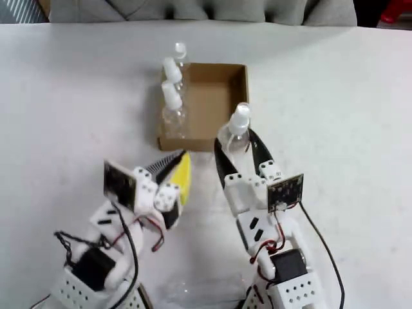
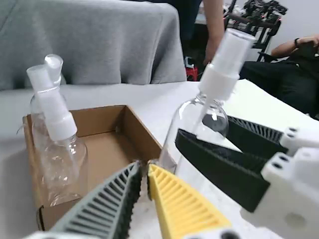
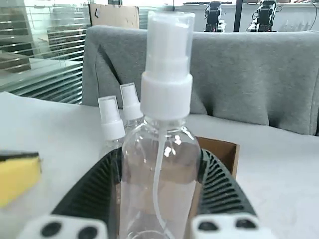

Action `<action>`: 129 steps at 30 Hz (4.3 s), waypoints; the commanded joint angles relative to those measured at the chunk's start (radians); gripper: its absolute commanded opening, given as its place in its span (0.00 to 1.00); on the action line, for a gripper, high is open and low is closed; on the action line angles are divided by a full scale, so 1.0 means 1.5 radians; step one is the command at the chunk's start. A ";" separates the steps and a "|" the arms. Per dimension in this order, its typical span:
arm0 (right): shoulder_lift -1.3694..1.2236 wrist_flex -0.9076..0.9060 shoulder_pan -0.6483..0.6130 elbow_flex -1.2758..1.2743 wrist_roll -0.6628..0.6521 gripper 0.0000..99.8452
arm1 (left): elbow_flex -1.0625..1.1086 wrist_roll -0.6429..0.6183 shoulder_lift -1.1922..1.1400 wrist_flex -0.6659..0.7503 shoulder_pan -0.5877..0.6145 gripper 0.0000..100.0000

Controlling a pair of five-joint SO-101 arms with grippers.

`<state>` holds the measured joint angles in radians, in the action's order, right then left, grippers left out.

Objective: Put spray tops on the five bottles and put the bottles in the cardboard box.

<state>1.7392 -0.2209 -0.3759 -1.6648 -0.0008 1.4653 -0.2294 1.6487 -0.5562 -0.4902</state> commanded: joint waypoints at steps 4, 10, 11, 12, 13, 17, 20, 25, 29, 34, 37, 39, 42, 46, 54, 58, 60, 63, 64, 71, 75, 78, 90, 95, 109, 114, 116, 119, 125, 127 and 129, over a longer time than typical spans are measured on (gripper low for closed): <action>0.006 0.046 0.060 0.076 0.078 0.02 | 0.083 0.073 0.105 0.004 -0.077 0.02; 0.005 0.020 0.037 0.138 0.101 0.02 | 0.089 0.073 0.105 0.038 -0.123 0.02; 0.005 0.020 0.029 0.139 0.101 0.02 | 0.095 0.065 0.105 0.056 -0.125 0.02; 0.005 0.021 0.021 0.140 0.101 0.02 | 0.104 0.048 0.105 0.081 -0.125 0.02; 0.005 0.024 0.016 0.141 0.100 0.02 | 0.117 0.028 0.105 0.106 -0.125 0.02; -0.020 0.061 0.013 0.155 0.100 0.02 | 0.152 0.003 0.104 0.166 -0.129 0.02; -0.093 0.107 0.007 0.180 0.101 0.02 | 0.152 0.003 0.104 0.163 -0.152 0.02; -0.252 0.124 -0.063 0.259 0.102 0.02 | 0.152 0.003 0.104 0.135 -0.183 0.02; -0.308 0.083 -0.103 0.313 0.102 0.02 | 0.152 0.003 0.104 0.135 -0.173 0.02; -0.292 -0.088 -0.139 0.388 0.102 0.02 | 0.152 0.003 0.104 0.135 -0.128 0.02; -0.292 -0.177 -0.151 0.430 0.101 0.02 | 0.152 0.003 0.104 0.135 -0.110 0.02; -0.292 -0.222 -0.151 0.449 0.098 0.02 | 0.152 0.003 0.104 0.135 -0.106 0.02; -0.289 -0.284 -0.151 0.478 0.097 0.02 | 0.152 0.003 0.101 0.135 -0.105 0.02; -0.287 -0.369 -0.151 0.527 0.101 0.02 | 0.152 0.003 0.101 0.135 -0.104 0.02; -0.293 -0.396 -0.138 0.570 0.096 0.02 | 0.152 0.003 0.100 0.123 -0.104 0.02; -0.296 -0.355 -0.087 0.567 0.048 0.02 | 0.152 0.004 0.102 0.062 -0.098 0.02; -0.314 -0.322 -0.053 0.562 0.024 0.02 | 0.152 0.005 0.103 0.035 -0.071 0.02; -0.368 -0.276 -0.003 0.562 0.021 0.02 | 0.152 0.056 0.104 -0.010 0.003 0.02; -0.393 -0.260 0.013 0.562 0.021 0.02 | 0.152 0.072 0.104 -0.034 0.032 0.02; -0.607 -0.097 0.095 0.562 0.021 0.02 | 0.152 0.092 0.104 -0.114 0.258 0.02; -0.720 0.009 0.116 0.566 0.021 0.02 | 0.152 0.092 0.104 -0.162 0.336 0.02; -0.789 0.092 0.120 0.566 0.017 0.02 | 0.152 0.093 0.104 -0.203 0.361 0.02; -1.046 0.199 0.119 0.731 0.016 0.02 | 0.152 0.094 0.100 -0.220 0.362 0.02; -1.151 0.197 0.121 0.830 0.016 0.02 | 0.152 0.166 0.100 -0.220 0.362 0.02; -1.362 0.197 0.127 0.997 0.015 0.02 | 0.152 0.198 0.100 -0.220 0.361 0.02; -1.404 0.196 0.131 1.030 0.014 0.02 | 0.152 0.199 0.100 -0.220 0.361 0.02; -1.412 0.196 0.131 1.030 0.008 0.02 | 0.152 0.199 0.100 -0.220 0.360 0.02; -1.417 0.196 0.129 1.030 -0.052 0.02 | 0.152 0.200 0.100 -0.220 0.359 0.02; -1.418 0.196 0.126 1.030 -0.076 0.02 | 0.152 0.200 0.100 -0.220 0.359 0.02; -1.419 0.196 0.126 1.030 -0.078 0.02 | 0.152 0.200 0.100 -0.220 0.359 0.02; -1.420 0.196 0.126 1.030 -0.075 0.02 | 0.152 0.200 0.100 -0.220 0.359 0.02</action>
<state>-0.4028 0.0552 -0.1933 -0.1811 -0.1051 1.6955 0.0575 1.8036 -0.8846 0.0422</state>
